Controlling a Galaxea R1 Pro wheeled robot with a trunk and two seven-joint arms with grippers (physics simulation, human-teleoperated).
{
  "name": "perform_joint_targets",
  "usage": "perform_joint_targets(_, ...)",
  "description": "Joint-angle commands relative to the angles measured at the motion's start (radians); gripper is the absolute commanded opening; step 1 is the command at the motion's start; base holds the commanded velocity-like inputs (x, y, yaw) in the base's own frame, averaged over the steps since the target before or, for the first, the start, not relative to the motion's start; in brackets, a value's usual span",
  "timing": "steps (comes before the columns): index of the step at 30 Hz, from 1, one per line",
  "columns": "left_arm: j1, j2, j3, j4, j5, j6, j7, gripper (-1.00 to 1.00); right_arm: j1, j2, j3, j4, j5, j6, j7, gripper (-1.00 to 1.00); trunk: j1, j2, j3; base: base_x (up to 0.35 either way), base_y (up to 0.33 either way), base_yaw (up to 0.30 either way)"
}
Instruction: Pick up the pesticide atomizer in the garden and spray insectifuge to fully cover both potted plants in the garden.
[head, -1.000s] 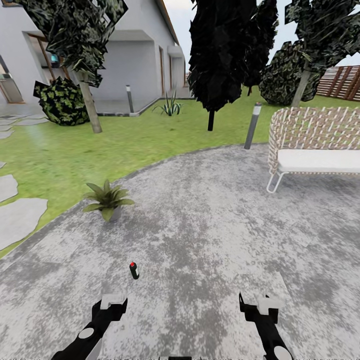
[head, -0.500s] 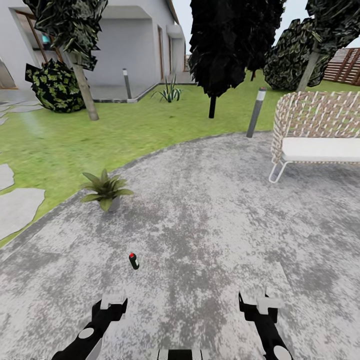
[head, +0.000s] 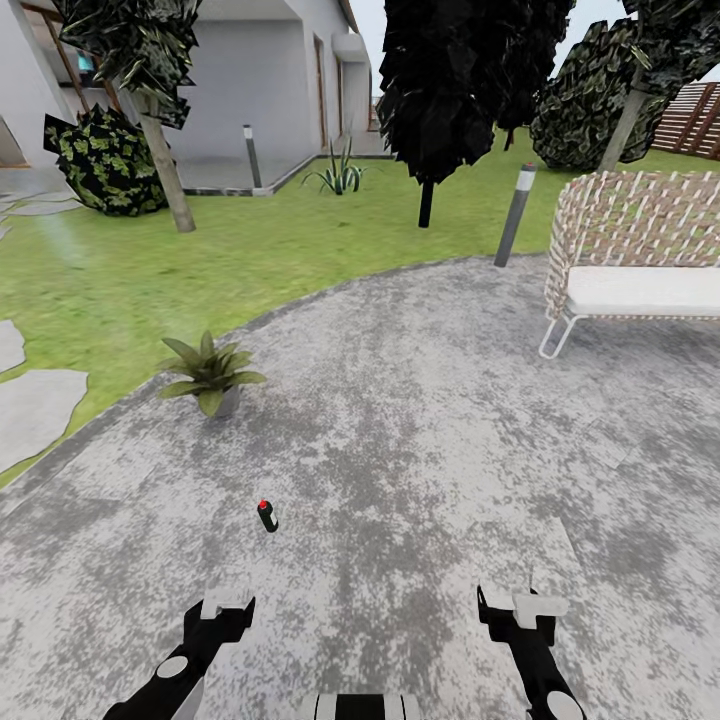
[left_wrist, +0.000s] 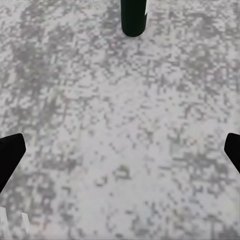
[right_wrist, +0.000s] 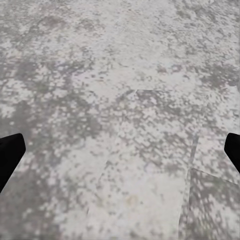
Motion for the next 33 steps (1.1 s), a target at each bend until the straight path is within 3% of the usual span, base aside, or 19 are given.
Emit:
perform_joint_targets(1, 0.000, 0.000, 0.001, 0.001, 0.002, -0.003, -0.001, 1.00, 0.000, 0.000, 0.001, 0.001, 0.001, -0.003, -0.004, 1.00, 0.000, 0.000, -0.001, 0.055, 0.000, 0.000)
perform_joint_targets(24, 0.000, 0.000, 0.000, 0.001, 0.003, -0.002, -0.001, 1.00, 0.000, 0.000, 0.003, 0.001, 0.001, -0.003, -0.003, 1.00, 0.000, 0.000, -0.001, 0.306, 0.000, 0.000)
perform_joint_targets(33, 0.000, 0.000, -0.001, 0.000, 0.003, -0.003, -0.001, 1.00, 0.000, 0.000, 0.003, 0.001, 0.001, -0.003, -0.003, 1.00, 0.000, 0.000, -0.001, 0.083, -0.013, 0.000)
